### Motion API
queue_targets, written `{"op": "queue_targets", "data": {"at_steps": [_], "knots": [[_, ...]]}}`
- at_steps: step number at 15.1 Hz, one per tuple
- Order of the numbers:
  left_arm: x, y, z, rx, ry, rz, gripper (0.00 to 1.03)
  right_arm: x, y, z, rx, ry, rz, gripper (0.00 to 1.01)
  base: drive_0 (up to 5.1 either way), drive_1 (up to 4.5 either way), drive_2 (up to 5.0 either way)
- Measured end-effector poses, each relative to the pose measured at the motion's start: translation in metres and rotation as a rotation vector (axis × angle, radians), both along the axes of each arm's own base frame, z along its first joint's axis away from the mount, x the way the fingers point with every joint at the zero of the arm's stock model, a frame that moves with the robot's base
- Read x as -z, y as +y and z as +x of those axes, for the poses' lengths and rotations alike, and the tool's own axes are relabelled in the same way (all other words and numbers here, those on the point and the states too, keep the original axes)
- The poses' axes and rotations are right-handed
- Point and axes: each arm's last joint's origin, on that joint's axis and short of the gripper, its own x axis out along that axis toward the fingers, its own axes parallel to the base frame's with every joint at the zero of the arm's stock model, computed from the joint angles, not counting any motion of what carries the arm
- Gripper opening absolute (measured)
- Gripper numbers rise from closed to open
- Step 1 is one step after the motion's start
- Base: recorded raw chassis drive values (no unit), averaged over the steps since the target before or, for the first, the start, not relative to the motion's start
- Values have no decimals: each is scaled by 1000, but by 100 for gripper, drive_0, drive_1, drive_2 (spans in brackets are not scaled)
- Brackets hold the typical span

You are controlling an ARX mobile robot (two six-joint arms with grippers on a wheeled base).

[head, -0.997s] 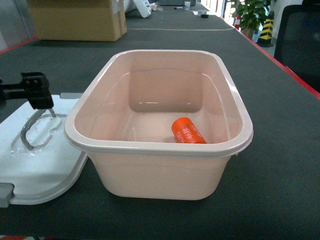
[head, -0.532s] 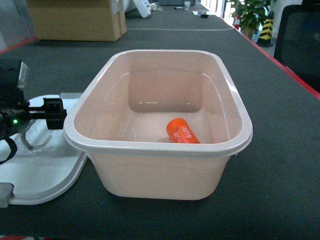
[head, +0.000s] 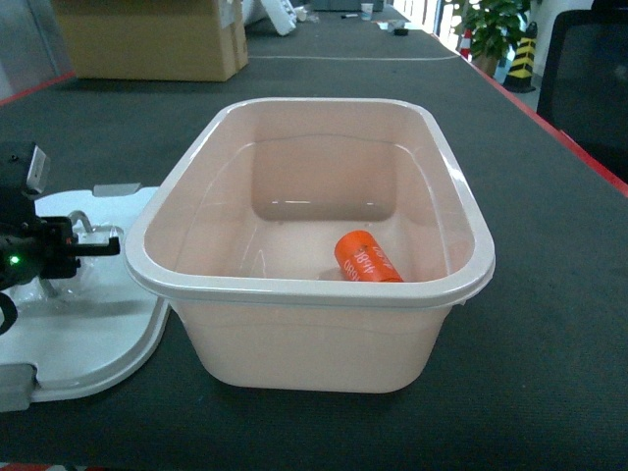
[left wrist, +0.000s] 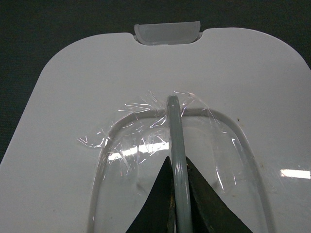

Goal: Pick capacitor and pack into box

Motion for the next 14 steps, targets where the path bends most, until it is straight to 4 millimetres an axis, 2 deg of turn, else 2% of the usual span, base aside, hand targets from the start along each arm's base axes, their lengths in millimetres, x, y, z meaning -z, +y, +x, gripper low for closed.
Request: {"op": "queue_targets", "data": {"at_steps": [2,4,6,8,9,10,11,14], "knots": [[-14,5,-2,-24,-6,5,2,0,0,0,0,0,0,98,0,0,0],[-53,7,-4,-83,-68,62,2,0,0,0,0,0,0,98,0,0,0],[-121,0,-4,-111,-169,101,2,0,0,0,0,0,0,98,0,0,0],[-191,-28,-12,-46,-303,71,2,0,0,0,0,0,0,98,0,0,0],[-214,-49,-19,5,-337,49,2,0,0,0,0,0,0,98,0,0,0],[-226,-70,-25,61,-342,13,2,0,0,0,0,0,0,98,0,0,0],[-227,-96,-29,109,-317,-26,2,0,0,0,0,0,0,98,0,0,0],[-205,-155,-39,148,-191,-77,2,0,0,0,0,0,0,98,0,0,0]]}}
